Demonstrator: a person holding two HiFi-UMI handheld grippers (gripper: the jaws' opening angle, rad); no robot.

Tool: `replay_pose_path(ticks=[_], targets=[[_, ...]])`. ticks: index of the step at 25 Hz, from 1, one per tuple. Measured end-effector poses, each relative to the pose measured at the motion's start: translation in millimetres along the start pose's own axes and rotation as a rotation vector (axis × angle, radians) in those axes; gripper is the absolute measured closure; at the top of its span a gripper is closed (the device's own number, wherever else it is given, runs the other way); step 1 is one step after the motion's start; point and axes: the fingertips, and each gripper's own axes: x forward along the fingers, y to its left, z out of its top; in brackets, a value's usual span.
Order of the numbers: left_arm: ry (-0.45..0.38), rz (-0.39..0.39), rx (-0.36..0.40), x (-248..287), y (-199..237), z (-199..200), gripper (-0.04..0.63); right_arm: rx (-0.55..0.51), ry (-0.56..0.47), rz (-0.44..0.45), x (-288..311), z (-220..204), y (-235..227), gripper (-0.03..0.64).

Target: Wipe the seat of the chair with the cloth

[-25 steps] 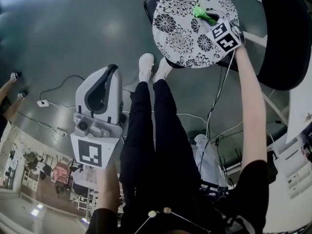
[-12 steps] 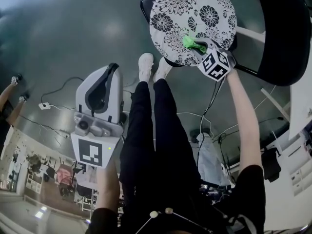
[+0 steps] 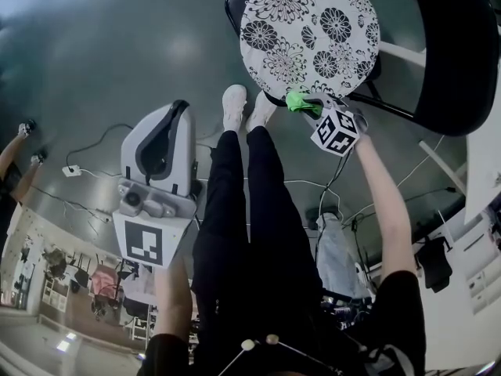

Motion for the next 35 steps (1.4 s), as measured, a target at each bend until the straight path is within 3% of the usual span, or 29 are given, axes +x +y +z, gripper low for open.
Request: replay_pose_path(ticks=[5,9,18,25,30,35], targets=[[0.000,0.007,0.000,-0.9,0.3,-0.8,0.589,-0.016,-0.016,-0.022,-7.3,8.2,-13.3,0.532],[-0.007,0.013,-0.009,-1.3,-0.1,0.9,0.589,-0.028,-0.056,-0.067,-29.4,26.5,-52.4,0.532],[0.003,0.028,-0.001,-3.9,-2.8,3.2,0.589,0.020,-0.011,-0.315,-82.9,8.8,-192.1,0.532],[0.005,0.047,-0.008,-1.2,0.1,2.0,0.589,0.177,-0.008,-0.541,-127.8,-21.2,-284.2,0.532],[0.004,0.040,-0.015,4.4,-2.6,3.0,0.589,0.179,0.053,-0.538,-134.3,-26.5,-304.8,0.532],[0.009,0.028,-0.012,9.1,-3.2,2.4,0.589,0.227,0.062,-0.476,-116.1,-39.6,-290.3,0.532]])
